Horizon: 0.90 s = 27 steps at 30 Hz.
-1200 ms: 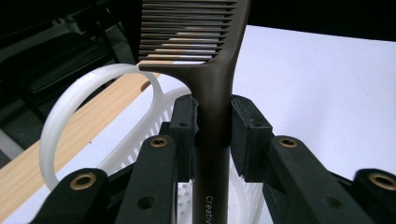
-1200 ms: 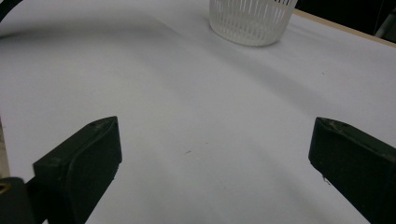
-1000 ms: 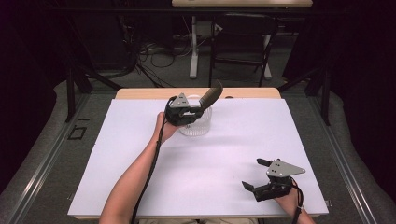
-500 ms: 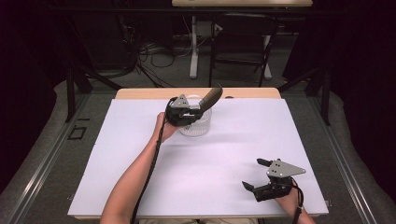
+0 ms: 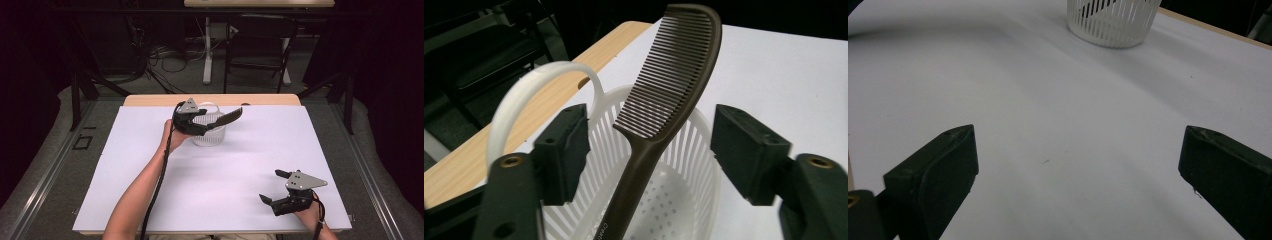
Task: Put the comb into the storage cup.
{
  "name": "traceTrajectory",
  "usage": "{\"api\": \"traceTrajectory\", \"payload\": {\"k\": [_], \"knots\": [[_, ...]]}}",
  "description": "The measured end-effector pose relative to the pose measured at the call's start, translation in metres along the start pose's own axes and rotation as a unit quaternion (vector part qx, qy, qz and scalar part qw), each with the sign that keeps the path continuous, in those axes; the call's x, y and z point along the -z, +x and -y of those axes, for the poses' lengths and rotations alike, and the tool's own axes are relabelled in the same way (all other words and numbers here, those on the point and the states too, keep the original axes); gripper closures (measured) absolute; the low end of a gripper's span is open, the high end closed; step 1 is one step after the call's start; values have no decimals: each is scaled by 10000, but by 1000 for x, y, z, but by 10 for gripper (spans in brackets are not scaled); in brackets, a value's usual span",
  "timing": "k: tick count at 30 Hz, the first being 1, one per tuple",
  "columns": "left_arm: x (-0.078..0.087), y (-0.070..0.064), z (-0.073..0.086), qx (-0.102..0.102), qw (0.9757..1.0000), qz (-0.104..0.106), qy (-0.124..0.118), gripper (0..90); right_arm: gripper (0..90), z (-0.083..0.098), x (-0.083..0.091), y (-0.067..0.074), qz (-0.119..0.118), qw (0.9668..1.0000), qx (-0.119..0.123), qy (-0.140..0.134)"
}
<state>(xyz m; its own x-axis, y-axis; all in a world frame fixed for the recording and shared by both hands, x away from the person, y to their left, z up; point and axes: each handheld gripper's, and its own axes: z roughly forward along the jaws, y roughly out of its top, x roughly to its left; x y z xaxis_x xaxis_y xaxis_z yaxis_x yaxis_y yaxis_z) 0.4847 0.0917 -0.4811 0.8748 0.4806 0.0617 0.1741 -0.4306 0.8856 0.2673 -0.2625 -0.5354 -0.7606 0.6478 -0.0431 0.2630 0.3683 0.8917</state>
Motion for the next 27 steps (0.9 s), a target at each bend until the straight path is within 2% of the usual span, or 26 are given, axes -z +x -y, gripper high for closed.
{"api": "traceTrajectory", "payload": {"k": [6,11,19,21,27], "knots": [[10,-6,-6,31,9999,122,87,184,21,0,-1,0,-12,10000,16,13],[21,-10,-8,46,9999,36,104,142,21,0,0,0,1,10000,-7,5],[35,-14,-5,79,9995,-33,311,32,21,0,-1,0,-37,10000,1,30],[38,-16,-3,144,9992,-52,357,0,21,0,-1,0,-41,10000,7,54],[50,-22,1,184,9986,-113,485,0,22,0,0,0,-17,10000,7,23]]}}
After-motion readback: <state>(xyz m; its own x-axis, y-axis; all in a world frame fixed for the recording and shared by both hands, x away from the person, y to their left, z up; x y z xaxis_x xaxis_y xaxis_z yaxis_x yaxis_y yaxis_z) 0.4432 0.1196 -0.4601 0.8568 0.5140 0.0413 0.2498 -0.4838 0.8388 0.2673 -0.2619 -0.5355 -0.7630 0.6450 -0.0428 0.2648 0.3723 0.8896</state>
